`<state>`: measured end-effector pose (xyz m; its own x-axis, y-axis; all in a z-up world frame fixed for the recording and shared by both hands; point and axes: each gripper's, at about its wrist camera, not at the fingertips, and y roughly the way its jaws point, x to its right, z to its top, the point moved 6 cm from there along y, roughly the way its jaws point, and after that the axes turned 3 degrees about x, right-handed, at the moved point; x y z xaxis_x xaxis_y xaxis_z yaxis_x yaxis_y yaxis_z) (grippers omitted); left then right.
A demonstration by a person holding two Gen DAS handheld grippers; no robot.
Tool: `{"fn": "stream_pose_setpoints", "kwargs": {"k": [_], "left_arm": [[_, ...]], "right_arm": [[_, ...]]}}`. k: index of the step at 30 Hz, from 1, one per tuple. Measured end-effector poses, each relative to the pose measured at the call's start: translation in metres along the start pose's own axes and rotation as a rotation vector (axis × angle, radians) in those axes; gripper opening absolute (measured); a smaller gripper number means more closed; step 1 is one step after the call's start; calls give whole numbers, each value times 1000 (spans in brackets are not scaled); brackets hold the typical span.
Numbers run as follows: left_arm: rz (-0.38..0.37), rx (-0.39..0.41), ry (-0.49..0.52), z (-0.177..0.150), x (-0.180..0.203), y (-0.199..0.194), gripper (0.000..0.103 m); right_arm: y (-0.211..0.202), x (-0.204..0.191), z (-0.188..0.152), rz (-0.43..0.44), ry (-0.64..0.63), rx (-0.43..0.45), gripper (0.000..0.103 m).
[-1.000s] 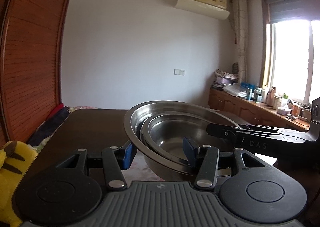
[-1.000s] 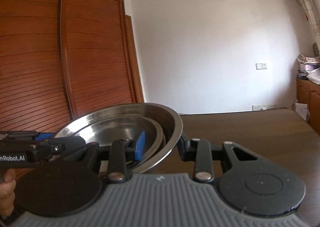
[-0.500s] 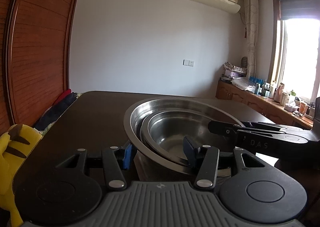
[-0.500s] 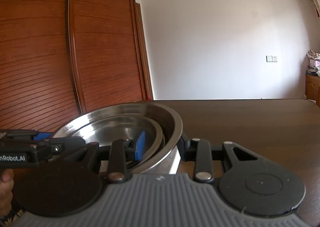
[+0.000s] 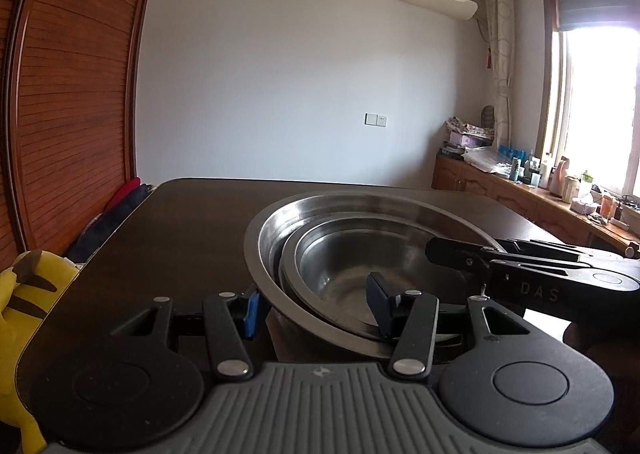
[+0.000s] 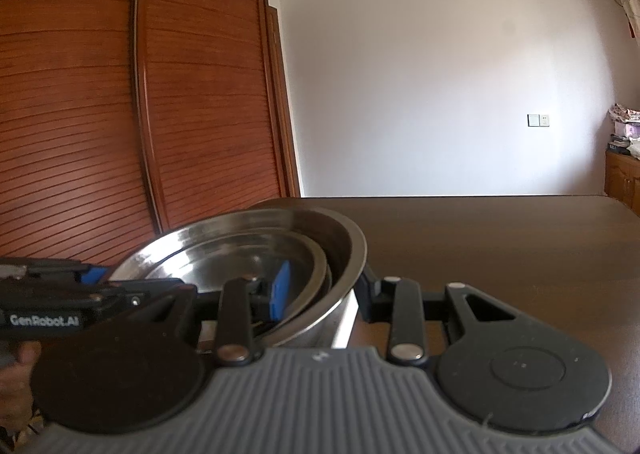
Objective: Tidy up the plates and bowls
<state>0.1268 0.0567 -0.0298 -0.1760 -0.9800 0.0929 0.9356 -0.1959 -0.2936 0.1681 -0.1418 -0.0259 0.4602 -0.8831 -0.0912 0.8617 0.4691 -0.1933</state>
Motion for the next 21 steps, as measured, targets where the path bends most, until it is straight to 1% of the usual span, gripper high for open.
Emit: {"fn": "stream_pose_setpoints", "kwargs": {"k": [1,2,3,5,6,7,8,9,15,18,21], "left_arm": [[-2,2,-4,0,0,-1,83],[-6,4,-5,0,0,-2,88],[-5,10,-4,0,0,-3,93],[6,17,7,0,1,-5,97],[9,20,11,0,0,-6,99],[11,23,12,1,0,-7,100],[14,26,13,2,1,-9,103],[18,31,12,3,1,-11,103],[44,68,18,14,-2,-26,103],[59,97,32,26,0,-36,103],[59,123,49,38,6,-44,103]], "right_arm": [[1,-1,0,1,-2,1,38],[2,-1,0,-1,-1,4,39],[3,-2,0,2,-1,3,41],[4,-2,0,9,-1,5,45],[4,-2,0,9,-2,3,49],[3,-3,1,1,-12,12,58],[2,-4,3,-8,-26,25,62],[0,-5,5,-16,-43,38,67],[-8,-2,19,-24,-54,51,69],[-16,3,23,-39,-57,58,69],[-26,7,30,-54,-60,62,70]]}}
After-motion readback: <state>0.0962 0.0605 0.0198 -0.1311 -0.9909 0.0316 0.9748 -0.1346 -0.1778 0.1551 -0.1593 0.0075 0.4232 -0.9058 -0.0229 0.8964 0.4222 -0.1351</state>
